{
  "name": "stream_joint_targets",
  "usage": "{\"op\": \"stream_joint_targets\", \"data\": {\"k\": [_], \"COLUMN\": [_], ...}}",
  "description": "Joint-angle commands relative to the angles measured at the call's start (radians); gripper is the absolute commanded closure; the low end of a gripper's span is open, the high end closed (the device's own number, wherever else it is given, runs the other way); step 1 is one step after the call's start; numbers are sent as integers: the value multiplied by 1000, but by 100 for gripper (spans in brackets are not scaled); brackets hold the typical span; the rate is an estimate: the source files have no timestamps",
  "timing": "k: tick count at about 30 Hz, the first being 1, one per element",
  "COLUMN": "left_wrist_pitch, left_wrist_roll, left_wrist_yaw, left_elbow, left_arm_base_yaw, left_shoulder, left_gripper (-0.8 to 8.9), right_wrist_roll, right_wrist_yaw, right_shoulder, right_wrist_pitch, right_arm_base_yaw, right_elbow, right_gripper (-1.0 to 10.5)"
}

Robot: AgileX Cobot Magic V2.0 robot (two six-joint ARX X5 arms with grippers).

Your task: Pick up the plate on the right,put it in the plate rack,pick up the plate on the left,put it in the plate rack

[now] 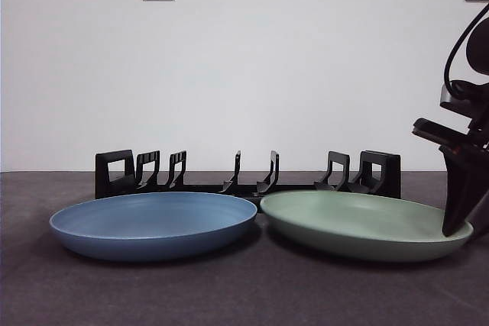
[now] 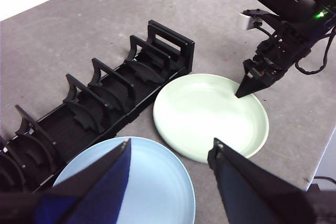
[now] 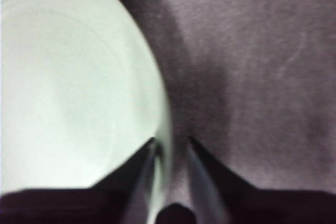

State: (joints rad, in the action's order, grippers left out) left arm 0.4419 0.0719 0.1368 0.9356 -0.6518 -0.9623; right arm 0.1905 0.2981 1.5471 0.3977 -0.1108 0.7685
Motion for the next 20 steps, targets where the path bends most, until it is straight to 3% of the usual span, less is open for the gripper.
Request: {"op": "stream_joint_targets", "data": {"k": [1,6,17,20], "left_wrist_pitch": [6,24,39,37], "left_wrist_roll": [39,124,402,444], "left_wrist_yaw": [-5,-6,-5,-5], "left_elbow": [2,2,2,2], "left_arm_base_yaw": [-12,-36,-168,-216], "left_shoulder": [-2,-7,-79,-118], "left_gripper": [558,561,561,562], "right_wrist_roll": [9,44,47,43], "right_wrist_yaw": [-11,-11,-6,34], "right_shoulder": [12,-5,-166,-203], "right_wrist_pitch": [7,29,251,308], "right_arm_base_yaw": [0,0,-2,-2], "right_elbow": [-6,-3,81,114], "right_gripper": [963,963,963,963]}}
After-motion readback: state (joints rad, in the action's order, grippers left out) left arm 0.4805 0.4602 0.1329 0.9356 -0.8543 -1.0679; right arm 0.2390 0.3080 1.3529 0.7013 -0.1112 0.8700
